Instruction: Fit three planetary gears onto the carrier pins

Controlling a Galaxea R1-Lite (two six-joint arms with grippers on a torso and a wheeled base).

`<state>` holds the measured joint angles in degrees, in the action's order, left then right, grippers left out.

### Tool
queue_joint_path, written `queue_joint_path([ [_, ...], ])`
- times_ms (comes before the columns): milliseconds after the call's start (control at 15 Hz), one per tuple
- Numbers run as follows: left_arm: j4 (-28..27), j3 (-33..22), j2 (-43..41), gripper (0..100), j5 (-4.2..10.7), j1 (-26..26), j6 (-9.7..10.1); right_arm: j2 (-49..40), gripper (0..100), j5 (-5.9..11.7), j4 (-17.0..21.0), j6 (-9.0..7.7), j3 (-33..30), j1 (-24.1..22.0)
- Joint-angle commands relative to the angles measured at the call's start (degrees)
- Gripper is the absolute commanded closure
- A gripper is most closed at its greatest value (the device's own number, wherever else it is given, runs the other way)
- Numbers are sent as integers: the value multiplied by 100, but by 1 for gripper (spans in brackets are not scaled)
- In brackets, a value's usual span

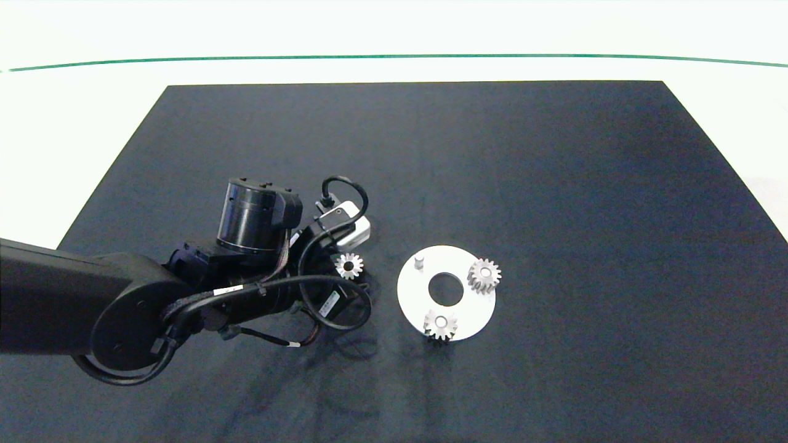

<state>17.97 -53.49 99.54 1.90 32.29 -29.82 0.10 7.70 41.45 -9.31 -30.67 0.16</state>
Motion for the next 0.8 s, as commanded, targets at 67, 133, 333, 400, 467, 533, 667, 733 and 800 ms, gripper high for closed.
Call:
queue_joint_path([
  [67,14,32,22,41,3,5,-15,8,0,3,21,-9,0,2],
  [133,22,32,48,43,3,5,-15,8,0,3,21,-9,0,2],
  [333,22,23,101,49,3,14,-15,-1,0,3,21,0,0,2],
  [400,31,23,127,52,3,5,-15,-1,0,3,21,0,0,2],
  [467,31,23,127,53,3,14,-15,-1,0,3,21,0,0,2],
  [533,31,32,127,55,3,14,-15,-1,0,3,21,0,0,2],
  [667,31,-12,145,59,3,14,-15,8,0,3,21,0,26,2],
  [733,22,-21,136,61,3,14,-15,8,0,3,21,0,44,2],
  [800,22,-12,136,64,3,5,-15,-1,0,3,21,0,44,2],
])
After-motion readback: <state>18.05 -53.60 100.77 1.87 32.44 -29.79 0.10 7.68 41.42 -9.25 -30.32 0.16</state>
